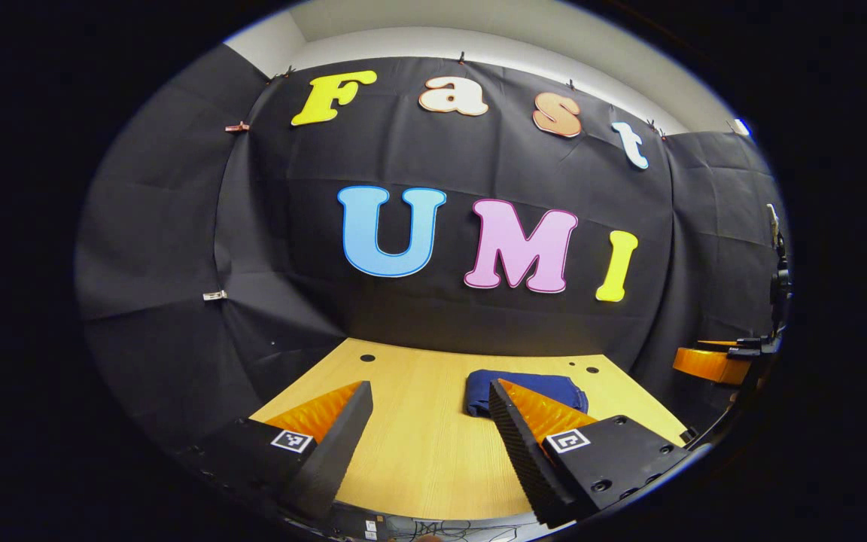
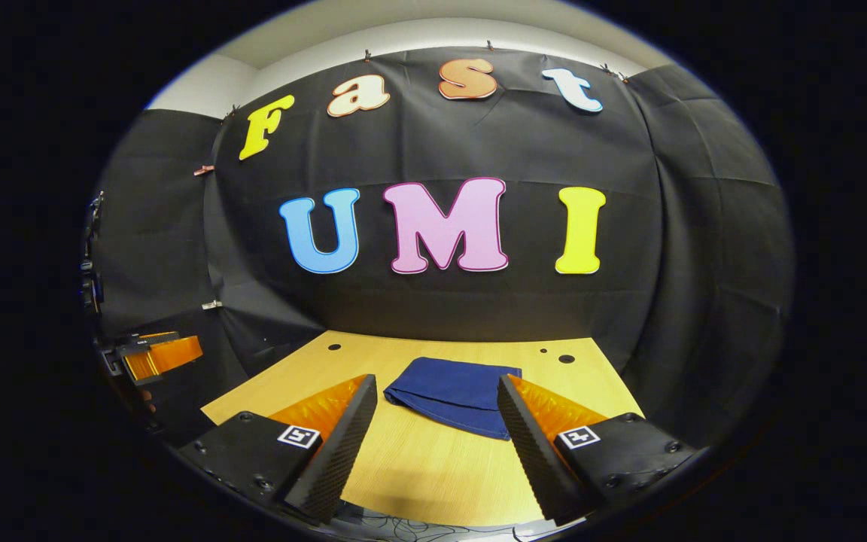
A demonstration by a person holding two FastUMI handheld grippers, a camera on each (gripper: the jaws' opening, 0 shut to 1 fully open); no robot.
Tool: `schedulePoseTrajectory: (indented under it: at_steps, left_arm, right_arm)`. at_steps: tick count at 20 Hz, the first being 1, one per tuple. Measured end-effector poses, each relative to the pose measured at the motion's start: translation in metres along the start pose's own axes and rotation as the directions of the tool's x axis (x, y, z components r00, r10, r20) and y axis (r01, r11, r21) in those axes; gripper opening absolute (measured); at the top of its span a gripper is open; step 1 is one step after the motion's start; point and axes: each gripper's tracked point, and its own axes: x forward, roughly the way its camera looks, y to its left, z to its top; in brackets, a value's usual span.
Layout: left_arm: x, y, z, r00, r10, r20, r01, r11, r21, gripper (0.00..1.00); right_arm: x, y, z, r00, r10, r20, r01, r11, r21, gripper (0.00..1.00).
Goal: Grasp the waist and the cuffs of the jeans and fold them to make the two legs overlap; first hold the waist and fold one-third of the jeans toward the cuffs, then hold the cuffs and fold the remaining one-third in the same direction to finish folding.
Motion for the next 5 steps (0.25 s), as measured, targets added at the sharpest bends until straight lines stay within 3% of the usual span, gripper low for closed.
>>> schedulePoseTrajectory:
  at_steps: [5]
  left_arm:
    - [-0.0006, 0.0031, -0.0047, 1.0, -0.01, -0.008, 0.01, 1.0, 0.011, 0.96]
  right_arm:
    - [-0.001, 0.0027, -0.0031, 1.0, -0.008, -0.009, 0.008, 1.0, 0.0, 0.98]
